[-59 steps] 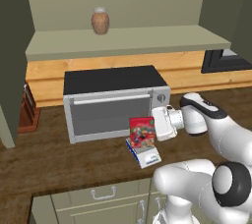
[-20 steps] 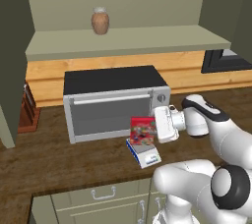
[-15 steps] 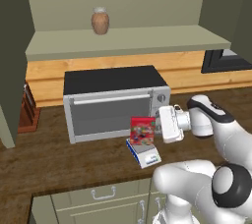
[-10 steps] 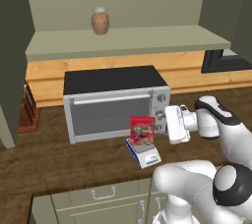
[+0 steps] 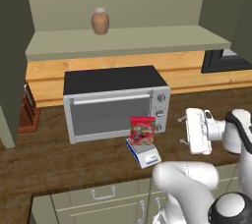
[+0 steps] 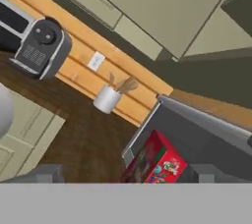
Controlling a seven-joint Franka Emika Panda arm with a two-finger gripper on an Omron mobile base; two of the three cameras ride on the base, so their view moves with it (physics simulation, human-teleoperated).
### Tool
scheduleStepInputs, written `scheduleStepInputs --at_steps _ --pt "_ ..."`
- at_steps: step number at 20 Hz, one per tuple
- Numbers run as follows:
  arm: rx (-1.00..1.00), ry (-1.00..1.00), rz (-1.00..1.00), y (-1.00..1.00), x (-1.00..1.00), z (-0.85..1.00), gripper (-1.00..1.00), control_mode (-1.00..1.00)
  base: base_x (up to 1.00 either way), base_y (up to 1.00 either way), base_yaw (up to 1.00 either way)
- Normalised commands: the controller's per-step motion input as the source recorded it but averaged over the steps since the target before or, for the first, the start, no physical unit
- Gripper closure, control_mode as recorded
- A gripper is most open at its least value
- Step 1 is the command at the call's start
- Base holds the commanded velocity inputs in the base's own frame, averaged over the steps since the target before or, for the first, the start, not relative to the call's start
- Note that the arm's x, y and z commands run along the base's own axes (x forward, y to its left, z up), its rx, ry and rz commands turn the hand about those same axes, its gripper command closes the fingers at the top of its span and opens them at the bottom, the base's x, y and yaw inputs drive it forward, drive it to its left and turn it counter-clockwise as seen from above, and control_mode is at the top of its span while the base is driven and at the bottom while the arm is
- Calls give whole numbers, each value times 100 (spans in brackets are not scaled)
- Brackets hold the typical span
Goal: Pick the cereal and place it on the digital scale for weighing, and close the cabinet.
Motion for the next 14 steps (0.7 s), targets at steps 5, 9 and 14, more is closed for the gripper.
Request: scheduleStepInputs --at_steps 5,9,14 --pt "0 -51 -3 -18 -96 60 -100 -100 0 0 0" --pt "7 -39 -5 -31 -84 50 -100 -100 0 0 0" --pt "14 -29 -15 -42 -42 65 -100 -100 0 0 0"
